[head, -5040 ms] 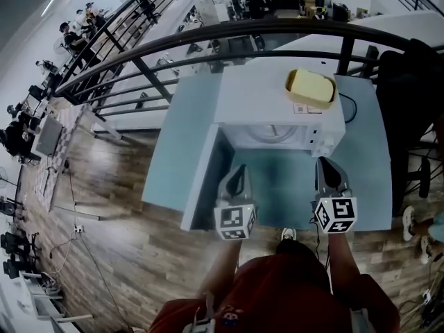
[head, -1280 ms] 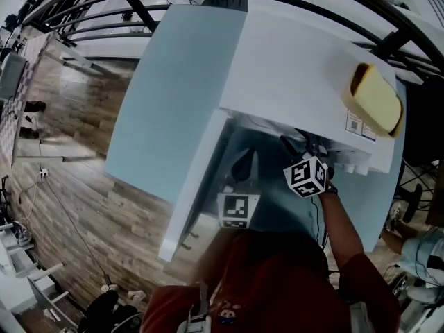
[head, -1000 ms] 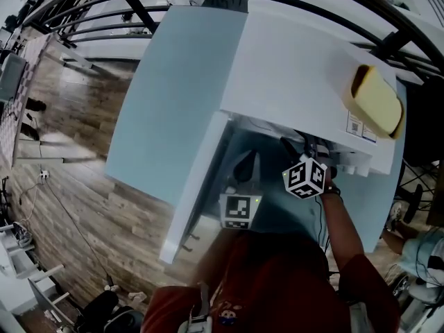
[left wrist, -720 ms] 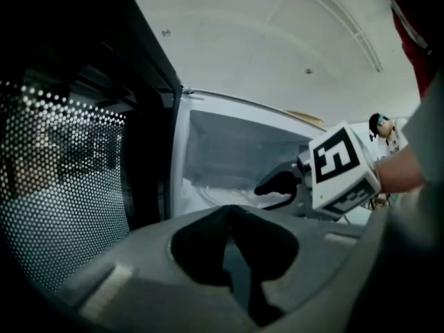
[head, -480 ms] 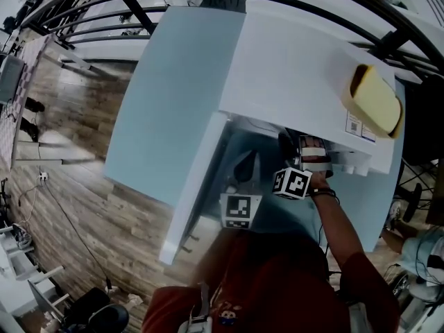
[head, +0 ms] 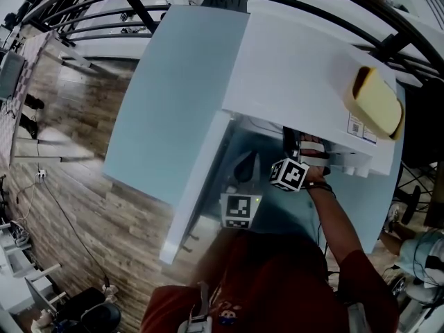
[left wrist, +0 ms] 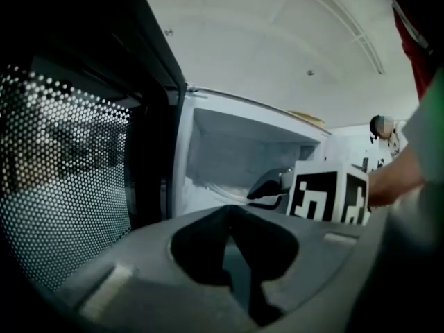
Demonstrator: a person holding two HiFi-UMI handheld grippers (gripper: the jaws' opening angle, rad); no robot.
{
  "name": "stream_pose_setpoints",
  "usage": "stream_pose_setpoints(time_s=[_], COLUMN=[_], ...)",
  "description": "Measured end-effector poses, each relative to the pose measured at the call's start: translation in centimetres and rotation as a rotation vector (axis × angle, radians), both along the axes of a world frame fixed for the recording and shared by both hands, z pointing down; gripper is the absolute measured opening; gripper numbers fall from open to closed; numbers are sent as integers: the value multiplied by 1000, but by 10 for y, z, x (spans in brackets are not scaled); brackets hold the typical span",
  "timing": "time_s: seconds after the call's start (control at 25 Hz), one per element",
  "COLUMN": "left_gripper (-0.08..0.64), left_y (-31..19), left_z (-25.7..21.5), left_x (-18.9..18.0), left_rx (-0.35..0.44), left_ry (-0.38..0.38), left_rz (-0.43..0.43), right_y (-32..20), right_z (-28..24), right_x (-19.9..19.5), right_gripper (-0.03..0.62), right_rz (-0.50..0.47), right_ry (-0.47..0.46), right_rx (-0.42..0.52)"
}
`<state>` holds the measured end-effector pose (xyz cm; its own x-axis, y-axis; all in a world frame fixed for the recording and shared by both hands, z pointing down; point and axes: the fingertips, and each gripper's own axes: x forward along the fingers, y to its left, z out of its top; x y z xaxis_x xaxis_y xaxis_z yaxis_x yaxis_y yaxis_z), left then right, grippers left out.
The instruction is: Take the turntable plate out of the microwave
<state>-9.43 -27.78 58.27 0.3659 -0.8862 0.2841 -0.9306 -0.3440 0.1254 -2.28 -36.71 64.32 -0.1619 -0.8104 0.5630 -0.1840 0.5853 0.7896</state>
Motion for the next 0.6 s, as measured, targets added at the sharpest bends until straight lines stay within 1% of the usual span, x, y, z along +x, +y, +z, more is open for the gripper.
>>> stream_pose_setpoints(time_s=[0.04,0.16,0.52,0.6], left_gripper=[0,0,0,0], left_y=[0,1,10,12], left_z=[0,-1,-3,-6], left_x=[0,0,1,2], left_rx=[1,4,5,7], left_ry=[2,3,-5,-8], left_rz=[1,1,1,1], right_y=[1,2,21,28], right_z=[1,3,-4,-4], right_x=[-1,-1,-5,-5], right_gripper=[35,32,26,25], right_rz=[3,8,7,-2], right_ry=[2,11,-48,-42], right_rx=[-4,-9,-41,-43])
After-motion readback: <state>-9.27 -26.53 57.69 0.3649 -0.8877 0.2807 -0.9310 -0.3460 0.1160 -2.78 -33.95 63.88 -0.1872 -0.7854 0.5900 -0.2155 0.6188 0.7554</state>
